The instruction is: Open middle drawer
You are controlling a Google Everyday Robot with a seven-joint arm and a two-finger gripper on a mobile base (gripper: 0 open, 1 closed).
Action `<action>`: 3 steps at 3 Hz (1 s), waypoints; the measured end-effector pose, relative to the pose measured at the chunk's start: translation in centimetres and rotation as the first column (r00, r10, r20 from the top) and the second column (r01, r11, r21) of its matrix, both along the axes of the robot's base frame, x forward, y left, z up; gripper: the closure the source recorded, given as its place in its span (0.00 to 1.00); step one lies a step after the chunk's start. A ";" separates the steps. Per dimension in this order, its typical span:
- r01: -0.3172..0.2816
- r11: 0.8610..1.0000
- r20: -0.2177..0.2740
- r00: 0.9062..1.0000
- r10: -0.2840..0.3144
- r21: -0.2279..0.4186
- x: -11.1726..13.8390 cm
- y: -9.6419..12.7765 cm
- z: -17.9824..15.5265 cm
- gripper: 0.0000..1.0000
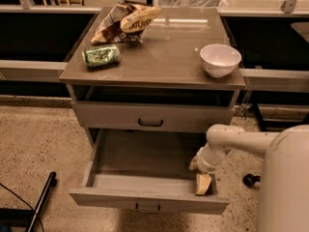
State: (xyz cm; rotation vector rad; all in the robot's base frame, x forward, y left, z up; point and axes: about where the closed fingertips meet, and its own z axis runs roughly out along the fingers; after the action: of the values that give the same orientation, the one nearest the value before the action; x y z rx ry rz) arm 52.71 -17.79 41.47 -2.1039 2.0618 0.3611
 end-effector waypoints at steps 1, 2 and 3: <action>0.000 1.000 0.000 1.000 0.000 0.000 0.0 0.0 0.0 0.15; -0.010 1.000 0.006 1.000 0.010 0.001 -0.3 0.1 0.3 0.00; -0.015 1.000 0.010 1.000 0.015 -0.001 -0.4 0.2 0.4 0.00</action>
Offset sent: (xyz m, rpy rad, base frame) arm 0.0000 0.0000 0.0000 0.0000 0.0000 0.0000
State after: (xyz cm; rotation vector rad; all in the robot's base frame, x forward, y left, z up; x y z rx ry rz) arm 52.30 -17.61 41.88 -2.1185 2.0415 0.3514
